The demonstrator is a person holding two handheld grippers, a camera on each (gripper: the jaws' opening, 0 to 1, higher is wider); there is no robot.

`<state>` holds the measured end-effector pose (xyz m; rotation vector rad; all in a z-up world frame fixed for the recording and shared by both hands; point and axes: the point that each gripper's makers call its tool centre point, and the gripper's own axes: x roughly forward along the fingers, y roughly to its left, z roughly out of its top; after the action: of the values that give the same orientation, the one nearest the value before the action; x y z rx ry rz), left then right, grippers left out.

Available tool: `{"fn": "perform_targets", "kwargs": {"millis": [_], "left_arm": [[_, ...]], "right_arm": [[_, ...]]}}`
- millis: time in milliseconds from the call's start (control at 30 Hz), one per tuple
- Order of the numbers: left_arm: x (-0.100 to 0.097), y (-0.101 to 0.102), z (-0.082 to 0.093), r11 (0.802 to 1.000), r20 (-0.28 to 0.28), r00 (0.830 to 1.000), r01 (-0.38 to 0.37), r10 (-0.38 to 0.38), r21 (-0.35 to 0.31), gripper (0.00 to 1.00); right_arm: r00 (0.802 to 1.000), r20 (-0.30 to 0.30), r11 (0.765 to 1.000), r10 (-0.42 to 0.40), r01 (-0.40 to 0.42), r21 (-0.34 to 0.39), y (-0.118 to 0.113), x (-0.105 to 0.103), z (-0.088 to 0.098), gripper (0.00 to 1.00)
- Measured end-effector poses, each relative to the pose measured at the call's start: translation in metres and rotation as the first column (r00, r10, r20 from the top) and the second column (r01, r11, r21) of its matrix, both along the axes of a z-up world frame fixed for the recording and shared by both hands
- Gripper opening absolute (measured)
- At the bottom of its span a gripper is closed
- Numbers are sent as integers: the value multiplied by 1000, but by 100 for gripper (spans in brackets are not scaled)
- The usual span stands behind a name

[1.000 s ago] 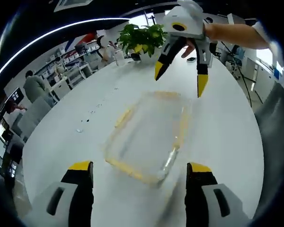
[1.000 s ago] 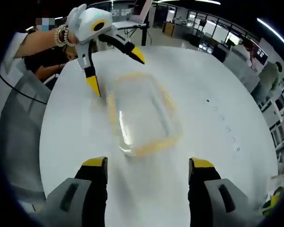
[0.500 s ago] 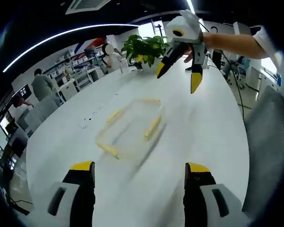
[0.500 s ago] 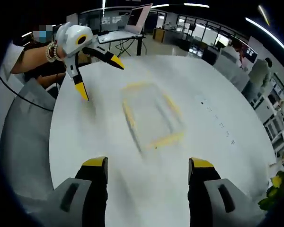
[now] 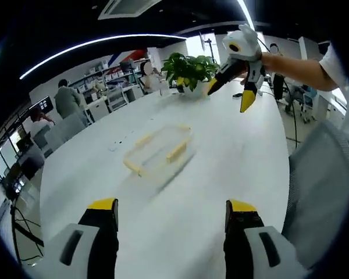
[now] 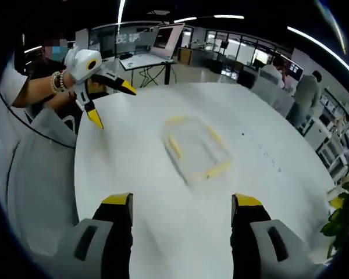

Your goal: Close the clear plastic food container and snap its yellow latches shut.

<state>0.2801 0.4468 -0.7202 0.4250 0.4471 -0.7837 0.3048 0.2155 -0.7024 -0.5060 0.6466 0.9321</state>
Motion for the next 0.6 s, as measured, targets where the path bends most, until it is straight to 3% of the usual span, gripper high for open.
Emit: {"fn": "perform_targets", "kwargs": {"millis": [167,267,433,600], "left_arm": [[-23,12,5,1000,11,1000,-20,20,-24,70],[-39,15,11,996,13,999,-32,33,-89,70],[-58,26,18,990,34,997,-68,73,-123,69],[-74,40,18,978,49,990,-125,135,-165,67]], "right_arm": [[999,43,1000,-15,14,15,1,-23,6,65],[997,69,998,-39,37,41,3,-40,8,66],[992,98,994,-79,72,78,7,-63,6,66],[961,155,967,-227,203,155,5,-77,8,66]]}}
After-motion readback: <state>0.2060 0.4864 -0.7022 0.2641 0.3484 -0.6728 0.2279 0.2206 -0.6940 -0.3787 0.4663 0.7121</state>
